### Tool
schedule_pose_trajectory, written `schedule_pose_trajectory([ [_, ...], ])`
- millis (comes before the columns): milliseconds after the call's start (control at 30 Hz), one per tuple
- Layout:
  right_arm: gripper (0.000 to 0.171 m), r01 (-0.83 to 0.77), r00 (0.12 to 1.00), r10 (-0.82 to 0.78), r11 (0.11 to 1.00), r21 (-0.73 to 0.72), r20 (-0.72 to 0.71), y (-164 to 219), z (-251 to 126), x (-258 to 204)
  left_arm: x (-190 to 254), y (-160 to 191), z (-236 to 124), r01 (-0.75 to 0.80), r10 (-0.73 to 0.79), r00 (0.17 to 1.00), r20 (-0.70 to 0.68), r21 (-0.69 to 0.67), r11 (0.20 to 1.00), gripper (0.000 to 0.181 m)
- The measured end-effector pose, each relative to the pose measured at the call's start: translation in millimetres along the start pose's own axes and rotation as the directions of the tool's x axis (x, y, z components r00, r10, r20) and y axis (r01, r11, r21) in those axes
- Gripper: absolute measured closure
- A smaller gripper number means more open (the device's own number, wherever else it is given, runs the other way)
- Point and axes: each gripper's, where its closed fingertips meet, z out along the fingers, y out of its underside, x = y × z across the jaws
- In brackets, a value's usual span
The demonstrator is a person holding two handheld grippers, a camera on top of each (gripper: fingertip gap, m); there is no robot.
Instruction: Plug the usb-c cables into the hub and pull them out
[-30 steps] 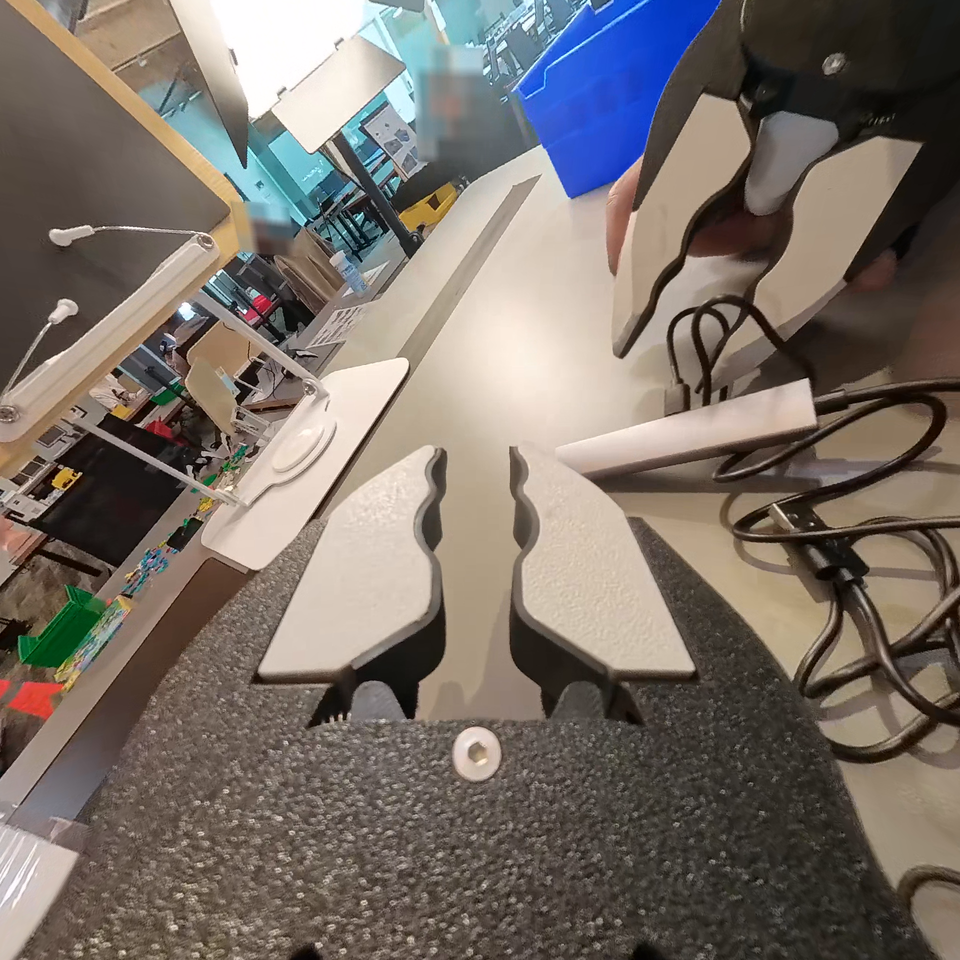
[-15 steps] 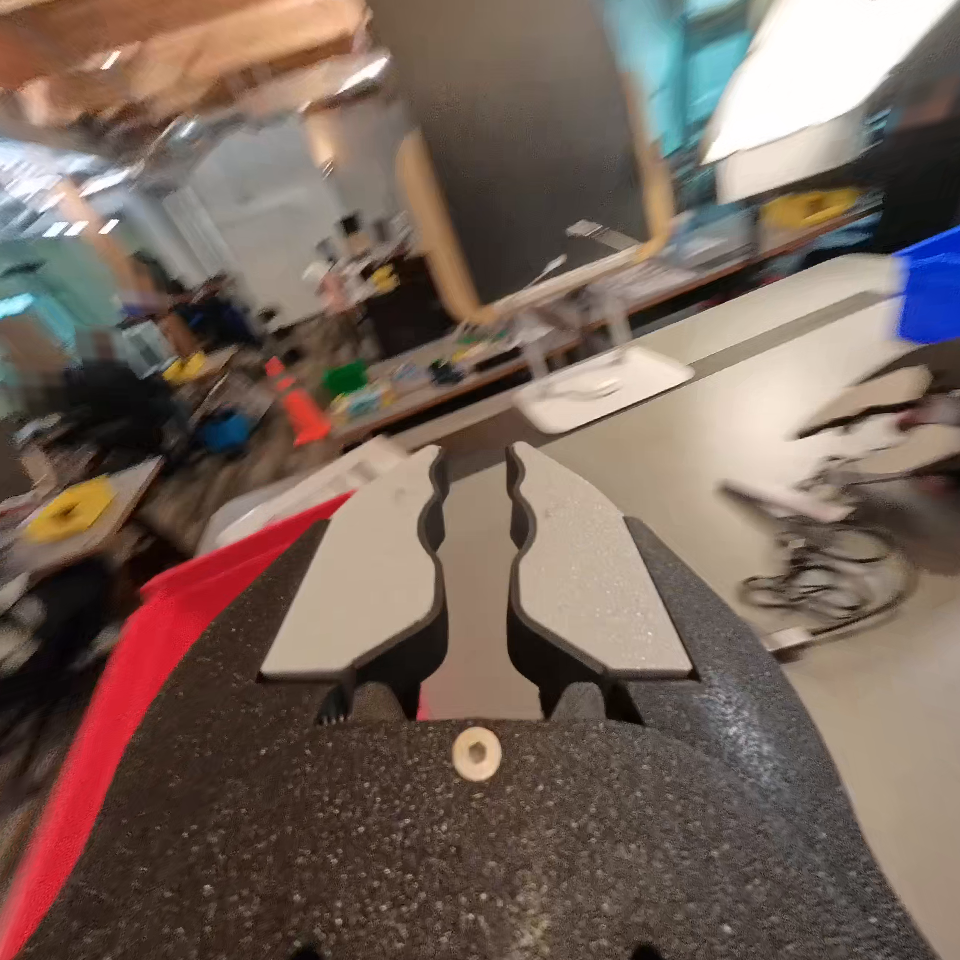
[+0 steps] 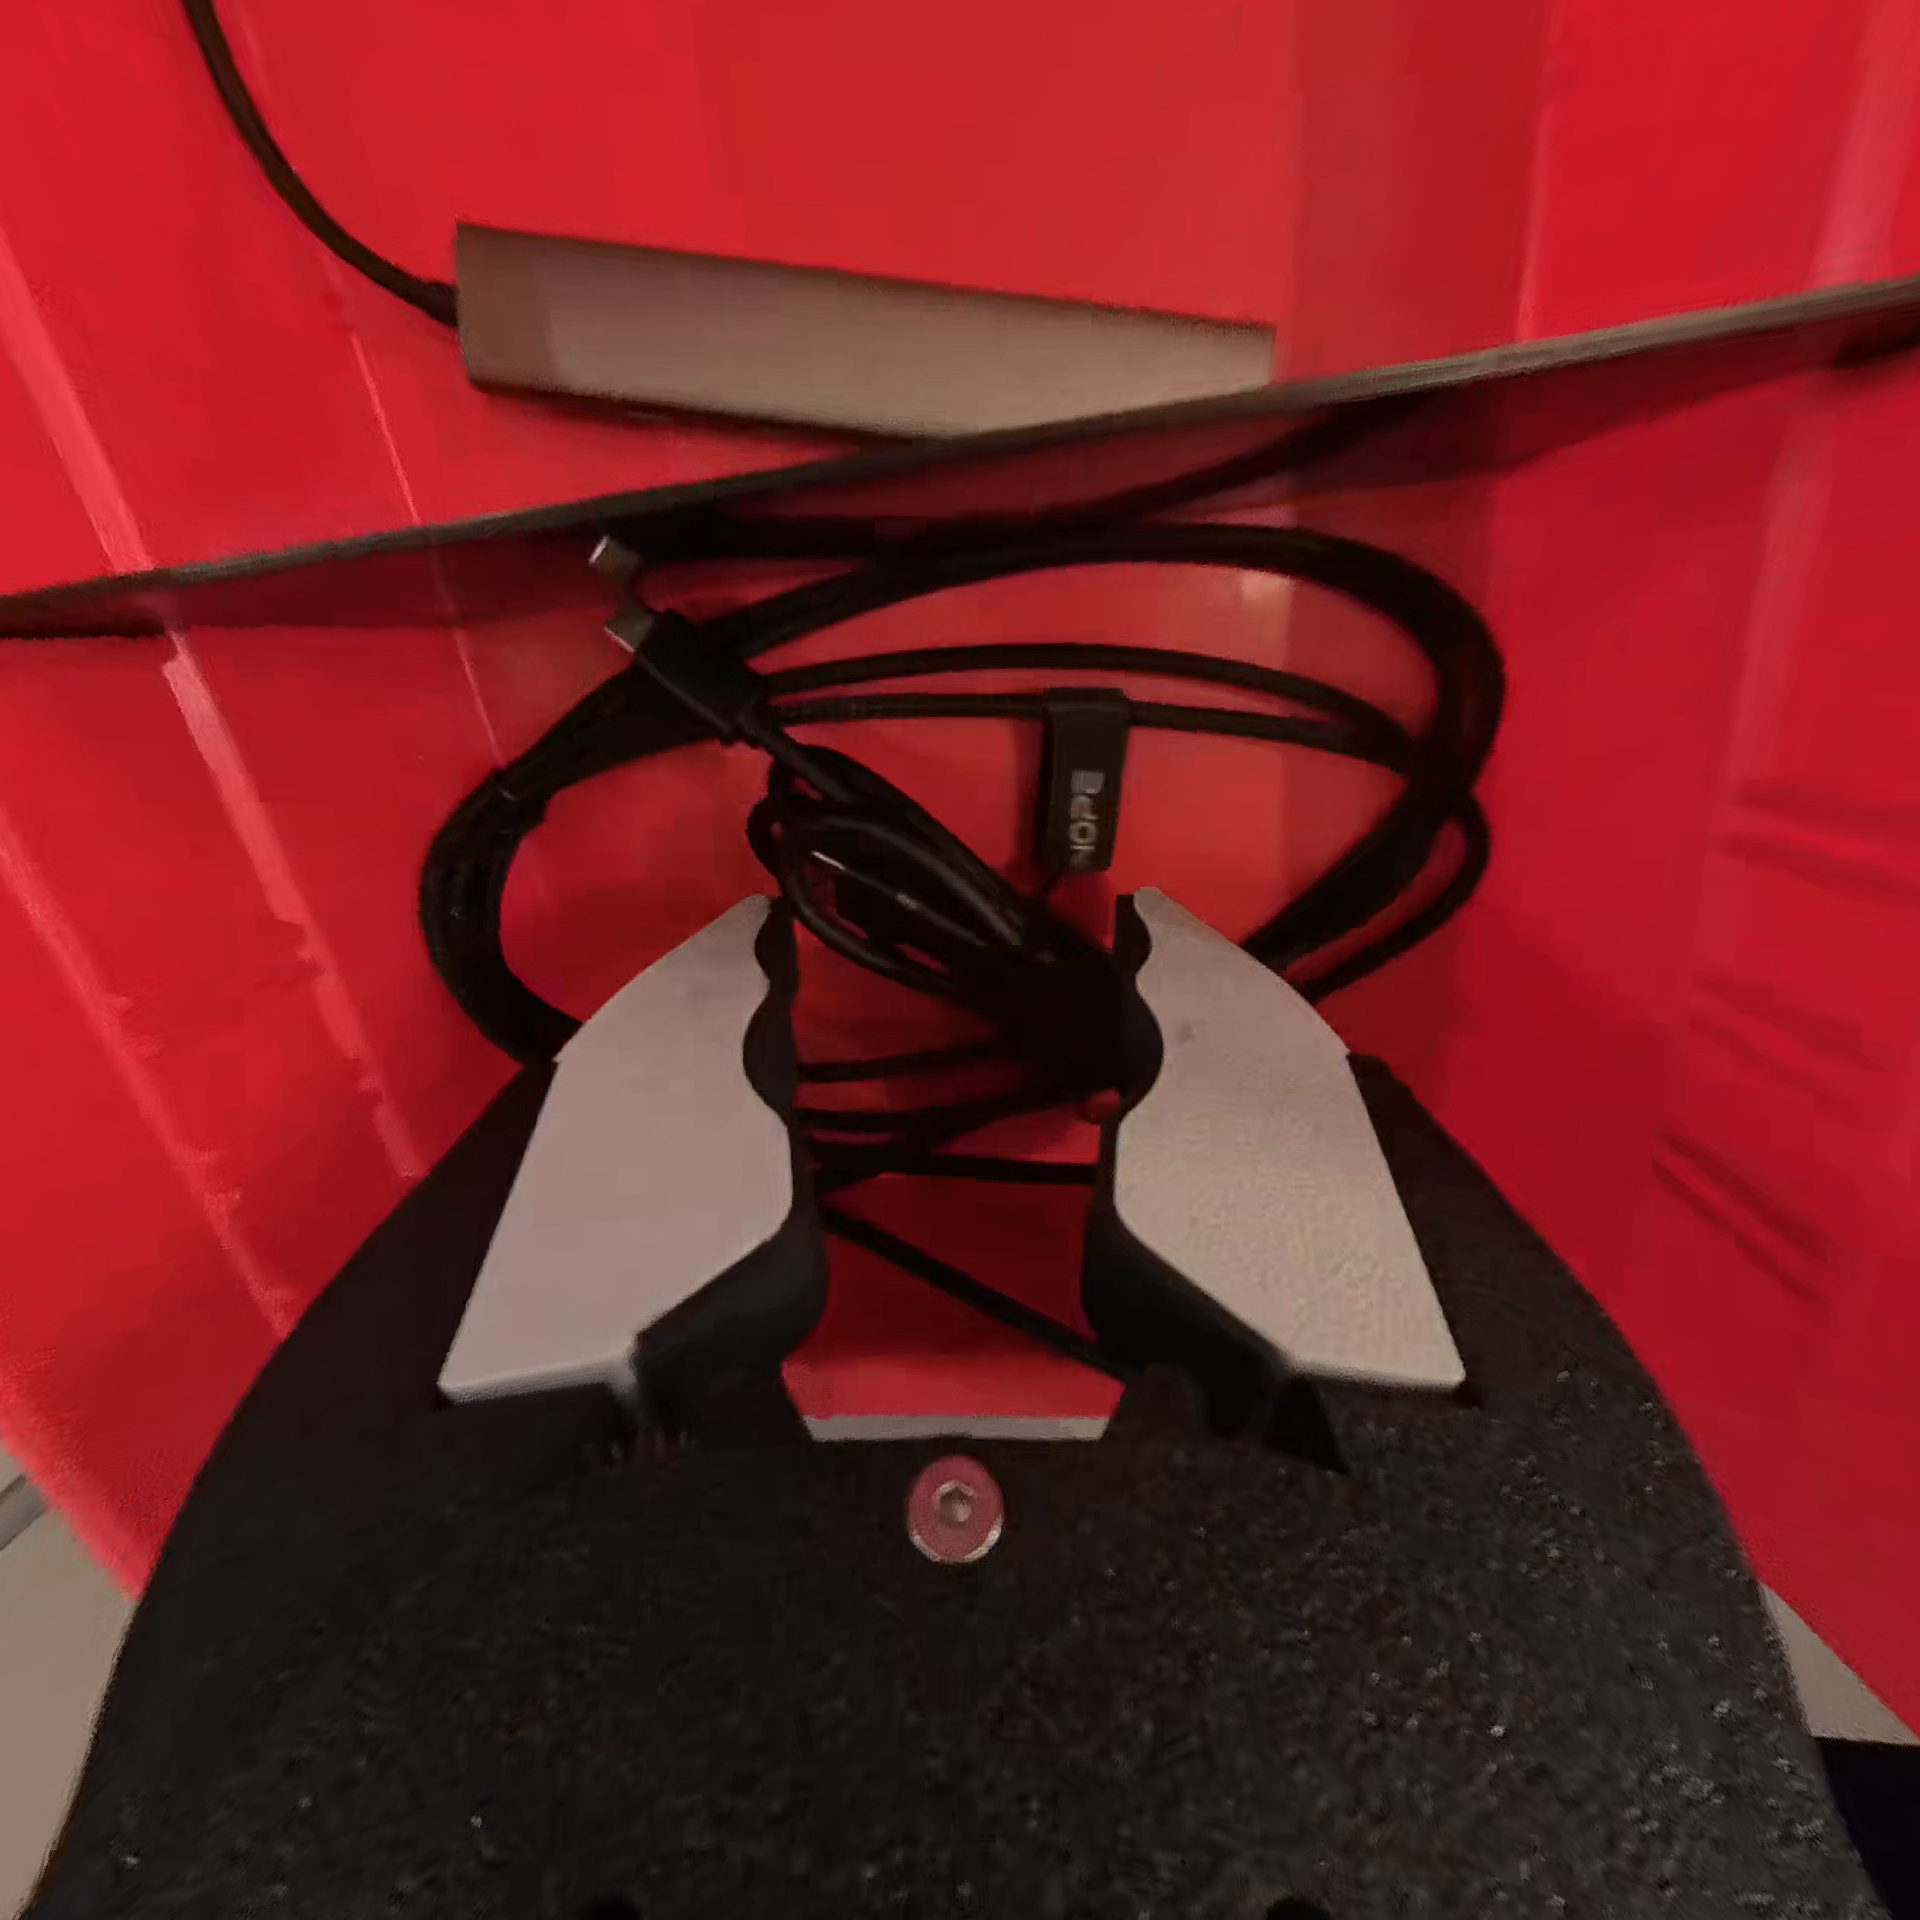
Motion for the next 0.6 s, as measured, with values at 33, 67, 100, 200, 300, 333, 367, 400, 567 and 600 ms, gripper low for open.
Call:
schedule_pose_trajectory([
  [33,0.134,0.000,1.000,0.000,1.000,0.000,0.000,0.0,0.0,-0.1,-0.6,2.3,7.5,0.006,-0.006,1.000,-0.004,-0.023,1.000,0.119],
  [67,0.134,0.000,1.000,0.000,1.000,0.000,0.001,-0.1,-0.1,-0.1,-1.3,0.9,12.1,0.032,-0.032,0.999,-0.011,-0.018,0.999,0.121],
  [100,0.134,0.001,1.000,-0.001,1.000,0.001,0.001,-0.2,-0.1,-0.3,-3.9,-0.2,11.6,0.030,-0.030,1.000,-0.004,-0.012,0.999,0.123],
  [200,0.134,0.004,1.000,-0.004,1.000,0.002,0.002,-0.4,-0.2,-0.6,-3.4,-3.9,4.2,0.050,-0.049,0.998,-0.035,0.029,0.998,0.132],
  [300,0.134,0.001,1.000,-0.001,1.000,0.002,0.007,-0.4,0.0,-0.9,-5.1,-11.3,-14.9,0.057,-0.053,0.998,-0.036,0.119,0.991,0.139],
  [333,0.134,-0.003,1.000,0.003,1.000,0.000,0.009,-0.2,0.2,-0.8,-6.2,-13.9,-22.6,0.053,-0.050,0.998,-0.029,0.150,0.987,0.140],
  [367,0.134,-0.006,1.000,0.006,1.000,-0.001,0.013,-0.1,0.3,-0.8,-7.8,-16.5,-30.9,0.056,-0.054,0.998,-0.020,0.181,0.982,0.140],
  [400,0.134,-0.008,1.000,0.008,1.000,-0.001,0.015,0.0,0.4,-0.8,-10.0,-19.2,-40.2,0.060,-0.060,0.998,-0.009,0.213,0.975,0.140],
  [567,0.135,-0.008,1.000,0.008,1.000,-0.001,0.019,-0.1,0.6,-1.3,-18.3,-35.4,-91.0,0.057,-0.080,0.996,0.041,0.394,0.917,0.145],
  [600,0.135,-0.007,1.000,0.007,1.000,-0.001,0.018,-0.2,0.6,-1.3,-18.9,-39.1,-101.0,0.051,-0.081,0.995,0.052,0.431,0.901,0.147],
])
